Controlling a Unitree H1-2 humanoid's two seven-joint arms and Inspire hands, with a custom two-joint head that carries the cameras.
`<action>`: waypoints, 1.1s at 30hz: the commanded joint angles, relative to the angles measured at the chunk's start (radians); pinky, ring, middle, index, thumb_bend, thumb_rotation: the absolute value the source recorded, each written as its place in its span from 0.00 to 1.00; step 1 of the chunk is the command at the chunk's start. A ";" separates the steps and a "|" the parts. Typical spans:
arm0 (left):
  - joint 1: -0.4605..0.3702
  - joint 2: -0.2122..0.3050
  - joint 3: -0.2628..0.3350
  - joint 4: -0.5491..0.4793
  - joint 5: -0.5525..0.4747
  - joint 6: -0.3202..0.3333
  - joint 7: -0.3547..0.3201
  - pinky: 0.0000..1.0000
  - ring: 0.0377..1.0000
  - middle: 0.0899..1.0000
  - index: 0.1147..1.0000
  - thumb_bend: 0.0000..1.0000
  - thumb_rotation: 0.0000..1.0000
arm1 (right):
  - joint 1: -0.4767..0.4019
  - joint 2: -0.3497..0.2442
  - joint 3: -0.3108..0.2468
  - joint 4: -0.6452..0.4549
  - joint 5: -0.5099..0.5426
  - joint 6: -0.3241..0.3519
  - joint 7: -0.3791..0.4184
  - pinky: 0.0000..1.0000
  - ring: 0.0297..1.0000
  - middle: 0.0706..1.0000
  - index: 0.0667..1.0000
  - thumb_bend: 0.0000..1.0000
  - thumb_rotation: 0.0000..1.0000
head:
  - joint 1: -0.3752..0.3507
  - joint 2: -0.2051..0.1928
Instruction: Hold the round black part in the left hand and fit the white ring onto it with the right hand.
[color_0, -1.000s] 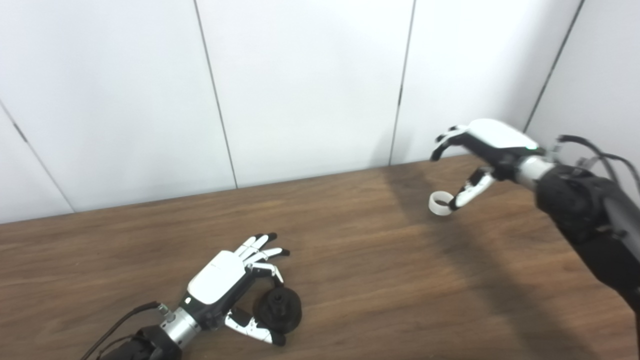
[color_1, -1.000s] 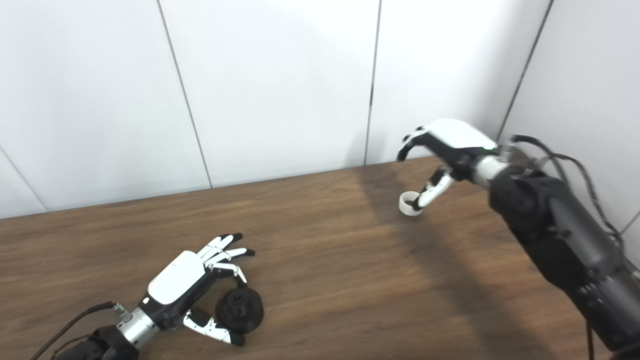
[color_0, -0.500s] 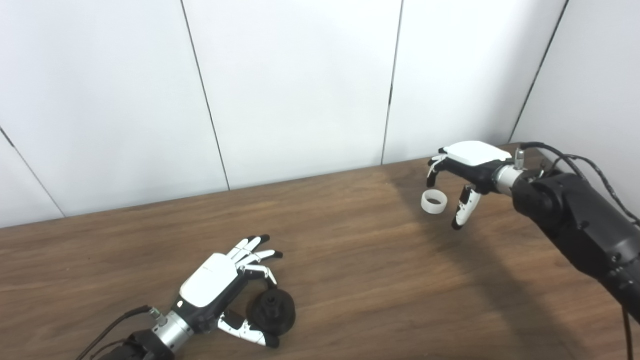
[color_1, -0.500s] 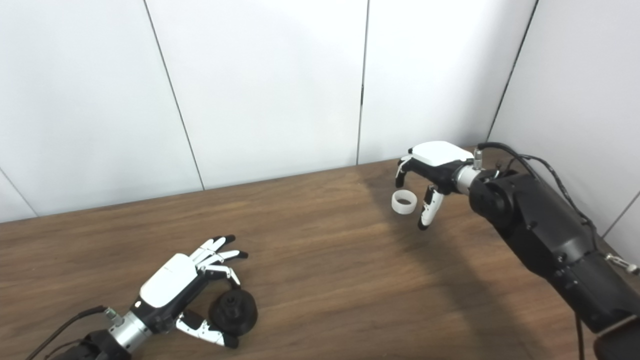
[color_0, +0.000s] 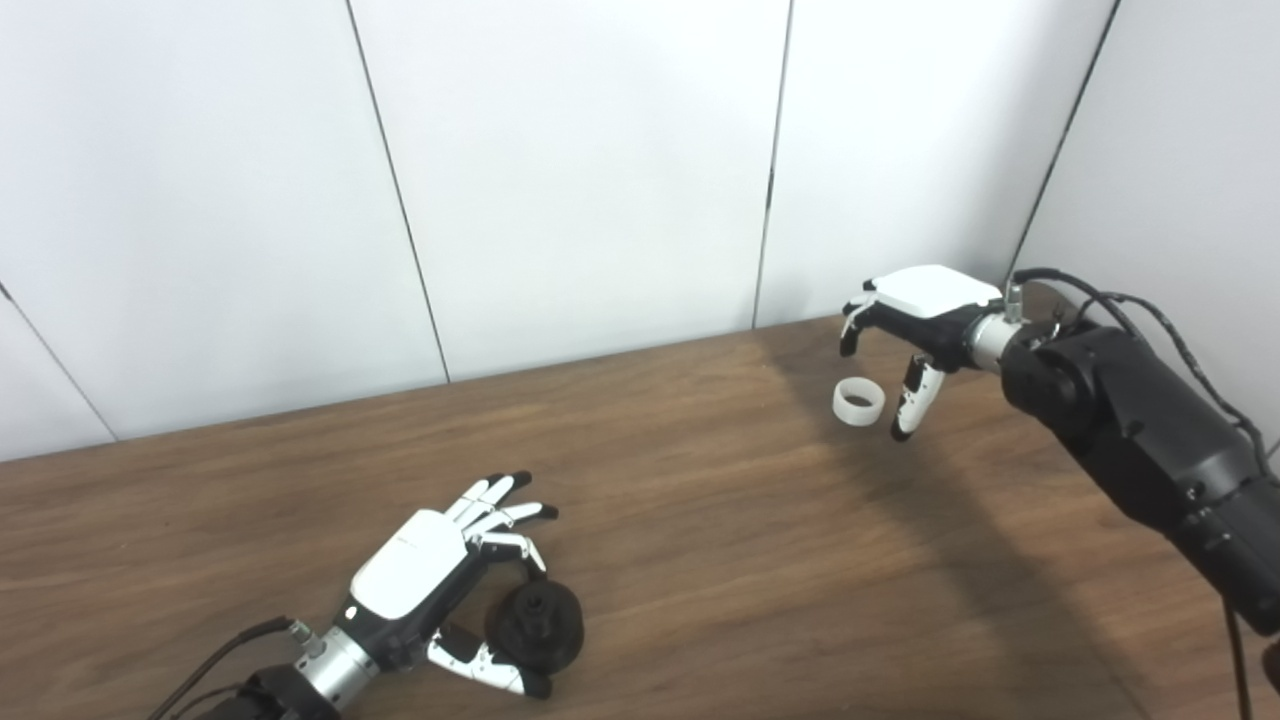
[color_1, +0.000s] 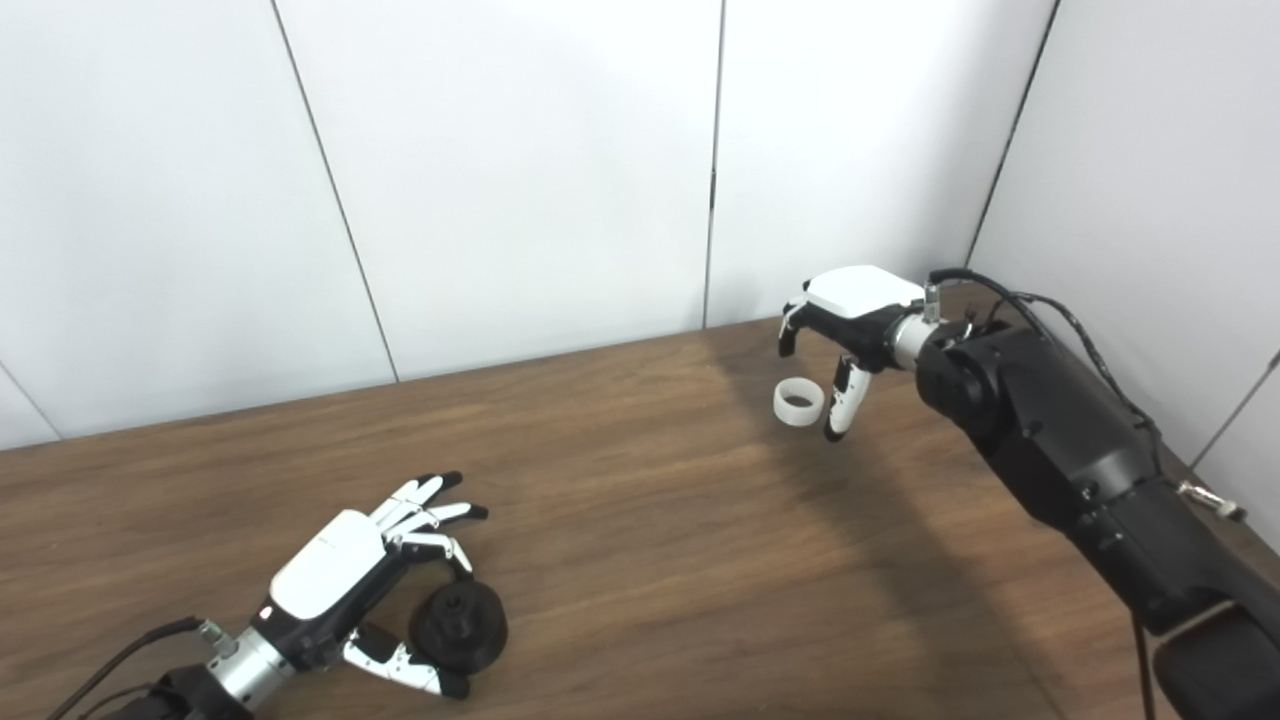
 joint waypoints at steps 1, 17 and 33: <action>0.036 0.031 -0.037 0.040 0.027 0.015 -0.047 1.00 1.00 0.85 0.41 0.53 0.06 | -0.062 -0.021 -0.025 -0.012 -0.004 -0.005 -0.027 0.93 1.00 0.91 0.70 0.92 0.17 | 0.000 0.001; 0.049 0.036 -0.028 0.010 0.020 0.016 -0.062 1.00 1.00 0.85 0.41 0.53 0.06 | -0.082 0.013 0.015 0.075 -0.043 -0.045 -0.050 0.90 0.99 0.90 0.71 0.92 0.15 | -0.003 -0.007; 0.071 0.037 -0.009 -0.019 0.029 0.015 -0.077 1.00 1.00 0.85 0.41 0.53 0.06 | -0.117 0.023 0.037 0.157 -0.064 -0.062 -0.058 0.89 1.00 0.91 0.72 0.93 0.16 | 0.009 -0.010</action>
